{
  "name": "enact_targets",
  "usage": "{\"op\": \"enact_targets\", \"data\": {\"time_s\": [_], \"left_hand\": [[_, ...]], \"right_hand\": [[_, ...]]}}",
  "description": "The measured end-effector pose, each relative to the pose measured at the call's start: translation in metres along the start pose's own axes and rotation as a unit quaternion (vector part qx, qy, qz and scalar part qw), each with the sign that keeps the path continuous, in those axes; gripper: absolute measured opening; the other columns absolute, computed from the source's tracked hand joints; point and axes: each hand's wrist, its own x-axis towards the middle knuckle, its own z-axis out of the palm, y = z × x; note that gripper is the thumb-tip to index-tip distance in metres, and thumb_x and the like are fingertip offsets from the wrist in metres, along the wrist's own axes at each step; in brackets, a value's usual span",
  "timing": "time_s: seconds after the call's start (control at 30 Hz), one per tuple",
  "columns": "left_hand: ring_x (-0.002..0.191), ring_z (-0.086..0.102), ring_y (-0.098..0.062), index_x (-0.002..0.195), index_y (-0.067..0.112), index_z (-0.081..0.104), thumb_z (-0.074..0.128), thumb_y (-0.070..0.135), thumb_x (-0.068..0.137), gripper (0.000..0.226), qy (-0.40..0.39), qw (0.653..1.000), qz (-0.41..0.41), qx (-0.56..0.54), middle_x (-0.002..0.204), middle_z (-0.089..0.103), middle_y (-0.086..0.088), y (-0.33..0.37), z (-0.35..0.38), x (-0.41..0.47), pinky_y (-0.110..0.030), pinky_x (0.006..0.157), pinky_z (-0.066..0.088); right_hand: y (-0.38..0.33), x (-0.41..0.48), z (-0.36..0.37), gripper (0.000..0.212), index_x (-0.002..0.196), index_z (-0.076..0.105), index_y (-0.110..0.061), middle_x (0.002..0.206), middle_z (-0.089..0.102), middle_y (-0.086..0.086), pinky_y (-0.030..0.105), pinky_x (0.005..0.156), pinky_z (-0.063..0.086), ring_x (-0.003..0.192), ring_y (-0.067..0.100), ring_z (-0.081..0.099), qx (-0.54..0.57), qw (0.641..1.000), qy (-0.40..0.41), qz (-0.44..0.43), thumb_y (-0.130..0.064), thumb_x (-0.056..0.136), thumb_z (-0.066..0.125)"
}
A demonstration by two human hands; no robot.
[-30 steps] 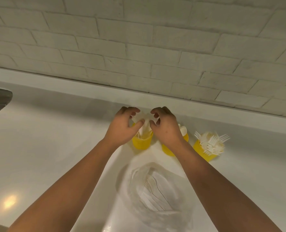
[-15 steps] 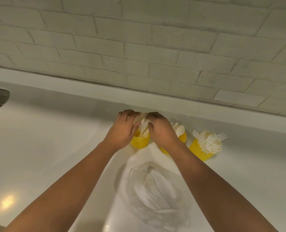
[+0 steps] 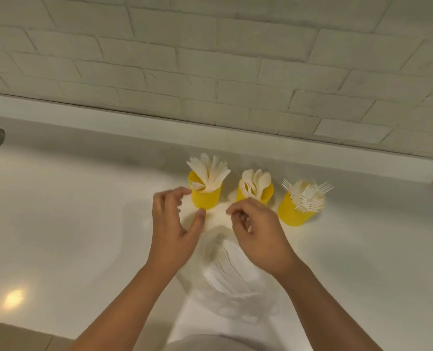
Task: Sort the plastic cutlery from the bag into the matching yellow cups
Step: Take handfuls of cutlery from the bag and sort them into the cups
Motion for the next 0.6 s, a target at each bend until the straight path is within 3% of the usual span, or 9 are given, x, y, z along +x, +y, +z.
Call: {"op": "enact_targets", "data": {"time_s": [0.13,0.2,0.3,0.4,0.53,0.6], "left_hand": [[0.115,0.052,-0.013,0.142,0.038,0.033,0.089,0.041,0.073,0.088,-0.104,0.983,-0.147,0.023,0.130,0.034,0.003,-0.018,0.001,-0.050,-0.029,0.098,0.047],[0.111,0.053,-0.015,0.145,0.039,0.027,0.089,0.046,0.071,0.097,-0.182,0.961,-0.199,0.057,0.129,0.033,0.001,-0.024,0.003,-0.064,-0.028,0.093,0.047],[0.101,0.056,-0.015,0.148,0.035,0.028,0.082,0.041,0.081,0.086,-0.236,0.935,-0.248,0.091,0.131,0.042,-0.002,-0.029,0.005,-0.074,-0.029,0.084,0.049],[0.102,0.063,-0.020,0.144,0.028,0.039,0.071,0.030,0.087,0.065,-0.226,0.932,-0.261,0.110,0.127,0.060,-0.006,-0.035,0.007,-0.074,-0.036,0.087,0.055],[0.088,0.066,-0.017,0.143,0.021,0.044,0.060,0.016,0.093,0.052,-0.219,0.925,-0.298,0.085,0.118,0.068,-0.007,-0.032,0.007,-0.072,-0.025,0.069,0.049],[0.086,0.067,-0.015,0.142,0.021,0.045,0.056,0.014,0.094,0.050,-0.217,0.921,-0.315,0.073,0.113,0.069,-0.005,-0.032,0.006,-0.073,-0.026,0.069,0.051]], "right_hand": [[0.030,-0.044,0.021,0.019,0.101,0.072,-0.021,0.096,0.064,-0.008,0.010,0.075,0.044,0.074,0.002,0.058,-0.061,0.983,-0.154,0.083,-0.011,0.092,0.059],[0.040,-0.056,0.033,0.019,0.110,0.070,-0.021,0.106,0.062,-0.006,0.014,0.085,0.047,0.086,0.001,0.058,-0.103,0.964,-0.211,0.123,-0.020,0.095,0.059],[0.045,-0.070,0.049,0.045,0.130,0.056,-0.018,0.126,0.050,0.001,0.030,0.100,0.045,0.114,0.020,0.052,-0.172,0.934,-0.267,0.163,-0.045,0.094,0.061],[0.041,-0.074,0.061,0.060,0.126,0.048,-0.015,0.125,0.044,0.004,0.033,0.094,0.045,0.114,0.025,0.048,-0.219,0.924,-0.268,0.163,-0.056,0.087,0.066],[0.036,-0.075,0.073,0.070,0.128,0.044,-0.012,0.125,0.046,0.006,0.035,0.090,0.050,0.114,0.025,0.049,-0.256,0.924,-0.250,0.138,-0.059,0.082,0.070],[0.036,-0.075,0.078,0.067,0.129,0.044,-0.010,0.127,0.048,0.008,0.033,0.091,0.049,0.116,0.026,0.050,-0.253,0.926,-0.242,0.141,-0.053,0.086,0.070]]}}
